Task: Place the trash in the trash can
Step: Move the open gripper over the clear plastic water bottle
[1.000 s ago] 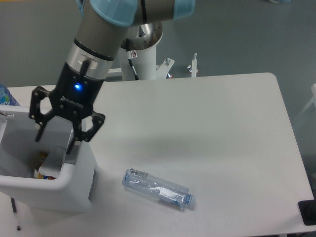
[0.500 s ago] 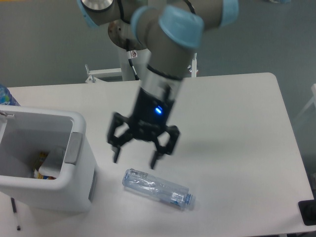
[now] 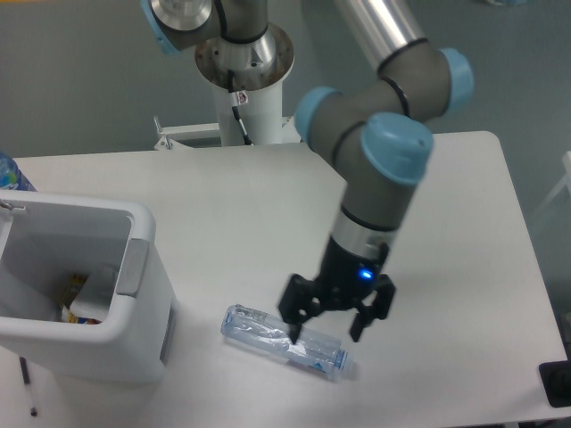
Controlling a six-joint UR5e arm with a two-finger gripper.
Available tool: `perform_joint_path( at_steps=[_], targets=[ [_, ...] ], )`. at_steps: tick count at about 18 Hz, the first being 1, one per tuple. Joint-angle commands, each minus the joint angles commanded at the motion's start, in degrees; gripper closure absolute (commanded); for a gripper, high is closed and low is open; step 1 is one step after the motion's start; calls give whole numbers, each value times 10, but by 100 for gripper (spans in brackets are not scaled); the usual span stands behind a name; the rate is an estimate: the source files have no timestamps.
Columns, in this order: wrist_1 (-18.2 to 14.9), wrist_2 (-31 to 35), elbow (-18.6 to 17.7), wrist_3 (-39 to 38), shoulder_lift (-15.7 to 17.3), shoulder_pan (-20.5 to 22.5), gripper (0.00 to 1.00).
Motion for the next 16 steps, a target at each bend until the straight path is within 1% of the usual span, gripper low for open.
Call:
perform_joint_path(
  at_steps=[1, 4, 5, 7, 9, 11, 13, 14, 16],
  targets=[
    [-16, 14, -1, -2, 5, -1, 0],
    [-98, 23, -3, -7, 16, 3, 0],
    [-113, 23, -3, -17, 18, 4, 0],
    [-116, 22, 4, -70, 15, 10, 0],
    [-115, 26, 9, -112, 0, 7, 0],
    [-117, 60, 4, -146, -4, -3, 0],
    [-116, 76, 4, -170, -14, -22, 0],
    [-116, 84, 2, -181, -20, -24, 0],
    [-114, 119, 16, -220, -45, -37, 0]
  ],
)
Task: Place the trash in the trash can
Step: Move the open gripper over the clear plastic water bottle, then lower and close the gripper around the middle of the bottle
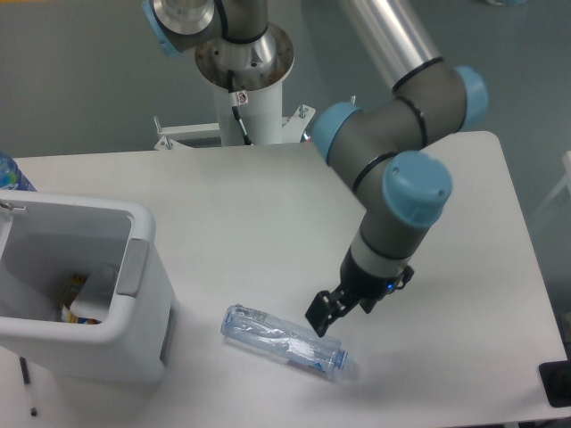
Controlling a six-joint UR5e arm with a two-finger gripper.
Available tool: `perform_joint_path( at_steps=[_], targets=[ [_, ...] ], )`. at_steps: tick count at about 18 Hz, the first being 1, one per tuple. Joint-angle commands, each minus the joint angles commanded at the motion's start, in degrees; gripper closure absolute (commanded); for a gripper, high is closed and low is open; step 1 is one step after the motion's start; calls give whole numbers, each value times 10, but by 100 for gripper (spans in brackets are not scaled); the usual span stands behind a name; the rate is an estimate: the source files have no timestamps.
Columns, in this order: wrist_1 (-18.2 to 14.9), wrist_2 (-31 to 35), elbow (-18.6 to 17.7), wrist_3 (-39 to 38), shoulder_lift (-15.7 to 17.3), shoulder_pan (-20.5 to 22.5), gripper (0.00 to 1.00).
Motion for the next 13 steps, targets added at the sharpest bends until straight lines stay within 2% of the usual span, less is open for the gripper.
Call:
perform_joint_path(
  at_steps=[2, 3, 5, 7, 8, 10, 13],
  targets=[
    [-3, 30, 35, -43, -24, -17, 0],
    [-4, 32, 41, -55, -31, -21, 0],
    [-4, 33, 36, -76, -31, -25, 0],
    [-3, 48, 6, -113, -27, -32, 0],
    [-2, 62, 4, -122, -27, -33, 0],
    [-2, 64, 17, -128, -33, -38, 0],
    [1, 74, 17, -135, -43, -47, 0]
  ],
)
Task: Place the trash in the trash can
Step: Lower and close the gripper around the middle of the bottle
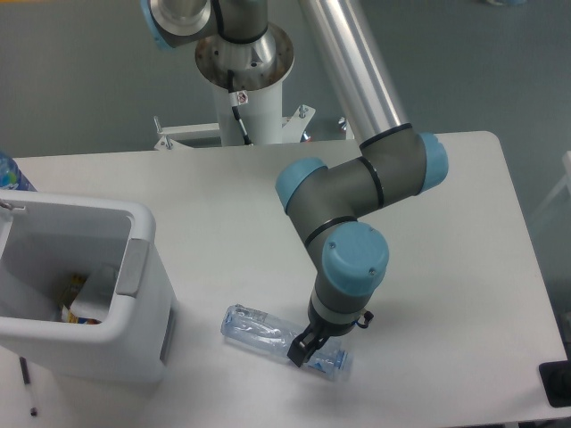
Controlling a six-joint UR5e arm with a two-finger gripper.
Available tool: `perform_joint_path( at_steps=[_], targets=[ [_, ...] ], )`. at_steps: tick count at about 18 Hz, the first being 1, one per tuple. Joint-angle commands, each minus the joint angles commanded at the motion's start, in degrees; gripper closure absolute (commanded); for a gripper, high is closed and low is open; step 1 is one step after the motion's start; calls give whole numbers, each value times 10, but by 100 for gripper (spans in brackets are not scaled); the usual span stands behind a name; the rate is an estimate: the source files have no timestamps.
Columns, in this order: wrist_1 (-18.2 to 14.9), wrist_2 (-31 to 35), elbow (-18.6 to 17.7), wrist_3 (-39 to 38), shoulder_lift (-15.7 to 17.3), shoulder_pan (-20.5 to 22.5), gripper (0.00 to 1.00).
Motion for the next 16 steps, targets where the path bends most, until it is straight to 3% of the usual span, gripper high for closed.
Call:
perform_joint_path(
  at_steps=[16],
  targets=[
    [20, 77, 22, -51, -47, -33, 2]
  ],
)
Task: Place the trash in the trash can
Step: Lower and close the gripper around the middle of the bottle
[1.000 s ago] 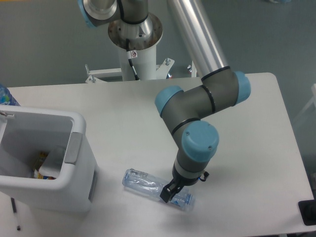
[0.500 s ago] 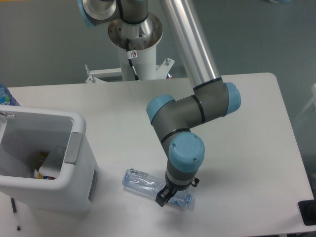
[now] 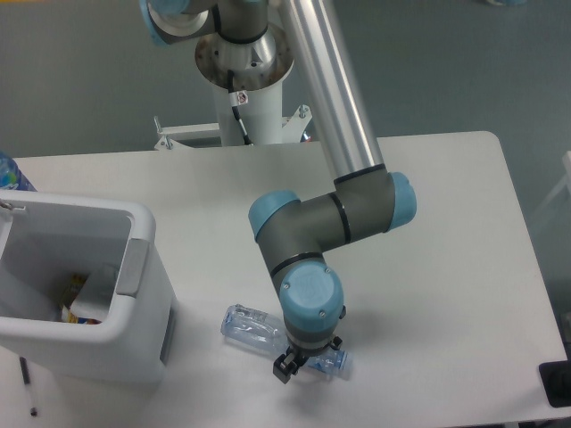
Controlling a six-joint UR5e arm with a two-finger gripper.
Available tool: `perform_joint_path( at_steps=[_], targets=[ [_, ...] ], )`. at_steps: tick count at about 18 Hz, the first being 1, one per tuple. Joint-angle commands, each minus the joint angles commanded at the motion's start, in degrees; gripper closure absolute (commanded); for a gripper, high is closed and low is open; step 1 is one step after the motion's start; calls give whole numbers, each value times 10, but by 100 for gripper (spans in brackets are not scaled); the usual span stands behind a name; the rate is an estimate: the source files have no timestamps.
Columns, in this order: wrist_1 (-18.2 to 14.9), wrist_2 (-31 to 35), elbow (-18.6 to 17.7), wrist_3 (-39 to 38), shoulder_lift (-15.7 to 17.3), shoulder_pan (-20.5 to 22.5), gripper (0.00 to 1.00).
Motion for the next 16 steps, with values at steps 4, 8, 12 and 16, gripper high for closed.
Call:
perform_joint_path(
  at_steps=[4, 8, 12, 16],
  targets=[
    [0, 4, 10, 0, -8, 0, 17],
    [0, 4, 12, 0, -10, 0, 30],
    [0, 4, 13, 0, -9, 0, 40],
    [0, 2, 20, 0, -6, 0, 45]
  ],
)
